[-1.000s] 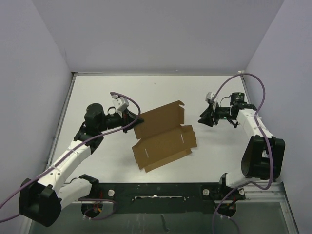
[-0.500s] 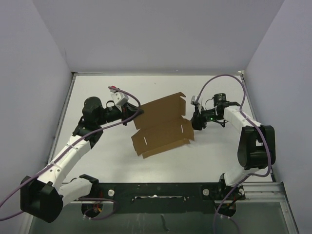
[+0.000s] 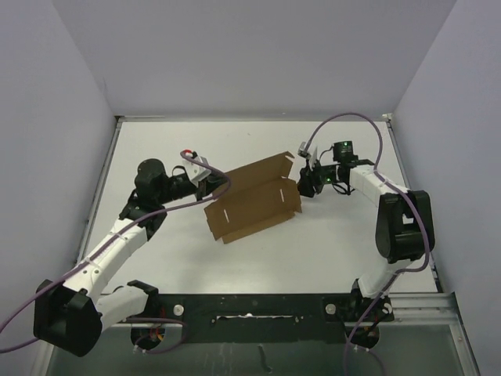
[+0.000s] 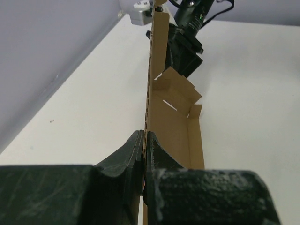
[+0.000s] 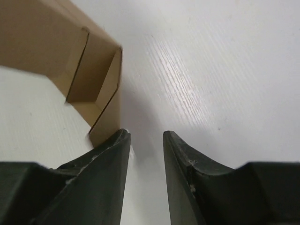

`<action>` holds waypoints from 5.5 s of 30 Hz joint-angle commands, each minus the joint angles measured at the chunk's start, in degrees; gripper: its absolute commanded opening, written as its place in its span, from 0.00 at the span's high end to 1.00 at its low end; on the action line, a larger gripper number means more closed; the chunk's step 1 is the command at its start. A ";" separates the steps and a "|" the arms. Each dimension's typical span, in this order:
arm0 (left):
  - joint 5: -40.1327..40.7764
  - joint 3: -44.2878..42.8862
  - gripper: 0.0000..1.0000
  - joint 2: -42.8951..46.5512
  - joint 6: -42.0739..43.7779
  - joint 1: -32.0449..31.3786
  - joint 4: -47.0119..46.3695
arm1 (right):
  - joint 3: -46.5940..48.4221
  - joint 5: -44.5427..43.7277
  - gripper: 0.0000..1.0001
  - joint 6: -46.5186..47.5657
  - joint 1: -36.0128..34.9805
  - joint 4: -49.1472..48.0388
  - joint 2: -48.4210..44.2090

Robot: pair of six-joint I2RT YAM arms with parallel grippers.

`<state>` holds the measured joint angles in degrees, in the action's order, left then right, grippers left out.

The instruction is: Fold the paper box

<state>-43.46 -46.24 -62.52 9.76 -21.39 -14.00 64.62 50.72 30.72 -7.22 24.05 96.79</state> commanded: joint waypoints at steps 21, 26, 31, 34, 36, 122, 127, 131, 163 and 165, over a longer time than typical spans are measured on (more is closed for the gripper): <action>2.46 4.84 1.00 6.60 6.14 -1.20 -5.16 | 2.30 17.43 0.60 3.63 3.30 10.94 1.19; 2.07 4.69 1.00 7.05 5.51 -1.20 -5.77 | 2.19 19.71 0.54 2.00 2.14 10.13 0.71; 2.47 4.36 1.00 7.74 7.22 -1.22 -5.72 | 2.67 19.87 0.48 2.41 2.63 10.69 0.49; 3.38 2.92 1.00 7.64 9.27 -1.20 -4.23 | 3.14 21.03 0.41 2.74 3.66 11.55 -0.35; 3.65 1.92 1.00 7.38 10.19 -1.20 -3.48 | 3.00 21.38 0.37 2.80 4.11 11.44 -1.43; 8.39 -1.90 1.00 0.51 -22.77 0.09 14.02 | -9.34 12.01 0.65 14.98 1.76 -6.21 -12.38; 8.14 -1.47 1.00 0.61 -22.71 -0.16 13.83 | -3.82 18.48 0.45 22.72 6.01 6.39 -12.35; 7.81 -1.32 1.00 0.80 -22.68 -0.25 13.65 | -0.44 17.50 0.43 20.25 9.12 8.43 -11.90; 7.69 -0.17 1.00 2.57 -21.01 -0.41 12.90 | -5.06 11.87 0.59 22.55 -2.02 1.56 -6.83; 7.54 -0.12 1.00 2.47 -21.01 -0.45 12.70 | -5.45 12.40 0.56 23.61 -2.08 2.07 -6.83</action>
<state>-36.03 -46.63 -61.28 -12.80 -21.65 -0.69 59.94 59.33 51.33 -8.99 25.26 92.23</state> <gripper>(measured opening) 0.017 0.414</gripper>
